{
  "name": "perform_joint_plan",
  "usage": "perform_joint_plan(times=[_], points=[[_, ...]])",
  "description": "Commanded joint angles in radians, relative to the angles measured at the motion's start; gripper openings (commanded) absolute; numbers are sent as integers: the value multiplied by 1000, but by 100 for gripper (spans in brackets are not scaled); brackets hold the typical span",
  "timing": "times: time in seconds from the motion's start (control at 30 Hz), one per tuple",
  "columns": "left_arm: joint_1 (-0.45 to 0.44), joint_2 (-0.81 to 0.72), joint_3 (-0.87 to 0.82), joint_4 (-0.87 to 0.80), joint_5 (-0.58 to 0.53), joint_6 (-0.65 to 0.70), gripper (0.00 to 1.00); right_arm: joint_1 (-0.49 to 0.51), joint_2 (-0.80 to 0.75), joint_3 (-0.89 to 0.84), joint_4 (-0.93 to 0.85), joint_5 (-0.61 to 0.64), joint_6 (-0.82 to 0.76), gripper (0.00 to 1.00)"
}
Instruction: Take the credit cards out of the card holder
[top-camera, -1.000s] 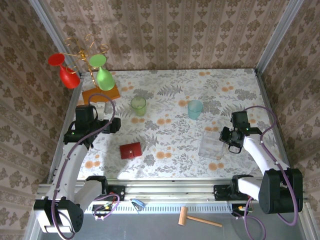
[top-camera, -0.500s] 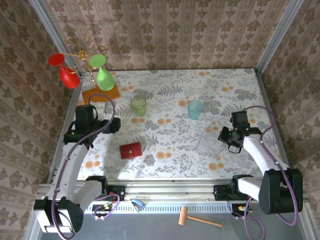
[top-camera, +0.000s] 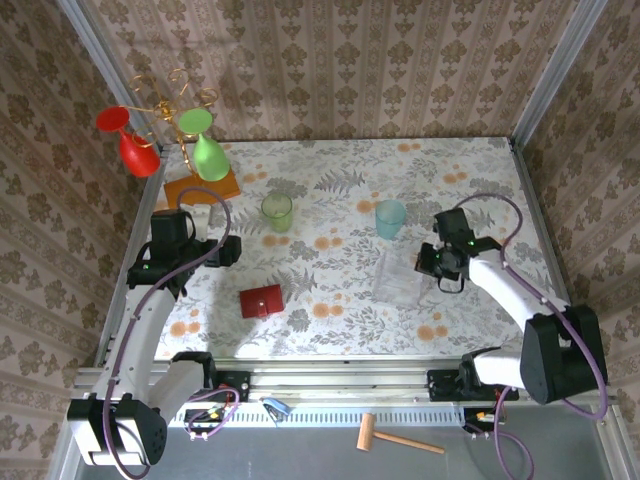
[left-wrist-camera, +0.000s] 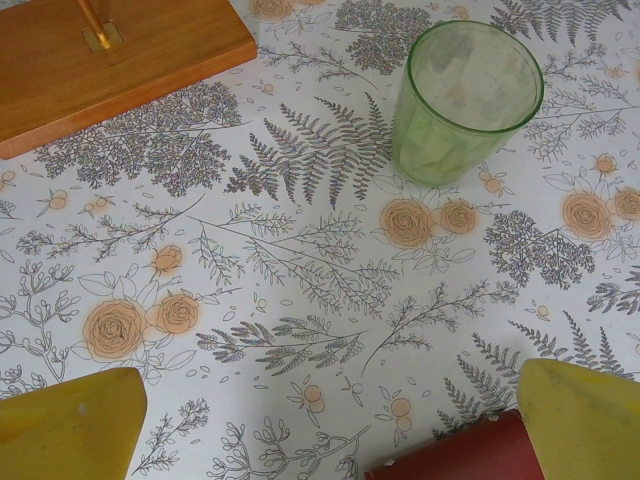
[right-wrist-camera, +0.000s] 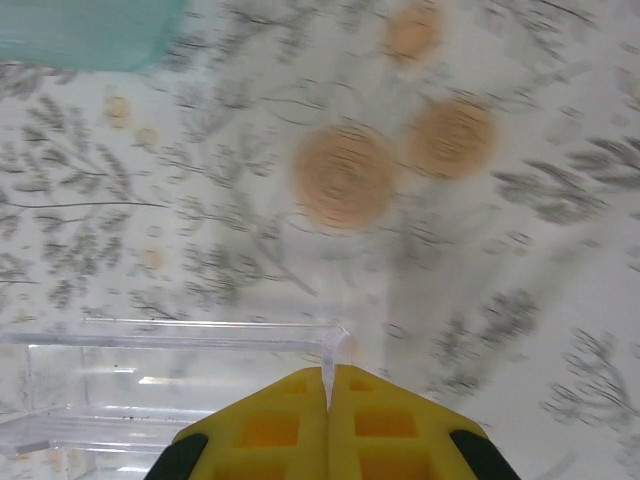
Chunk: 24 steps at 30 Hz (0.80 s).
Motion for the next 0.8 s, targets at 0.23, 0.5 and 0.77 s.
perform_joint_plan(times=[0.23, 0.5, 0.77], points=[[-4, -27, -15, -17, 3, 14, 97, 253, 287, 326, 35, 87, 79, 0], [-19, -37, -20, -23, -2, 13, 97, 358, 496, 539, -19, 156, 93, 0], [-32, -40, -22, -22, -13, 14, 97, 361, 549, 604, -62, 246, 93, 0]])
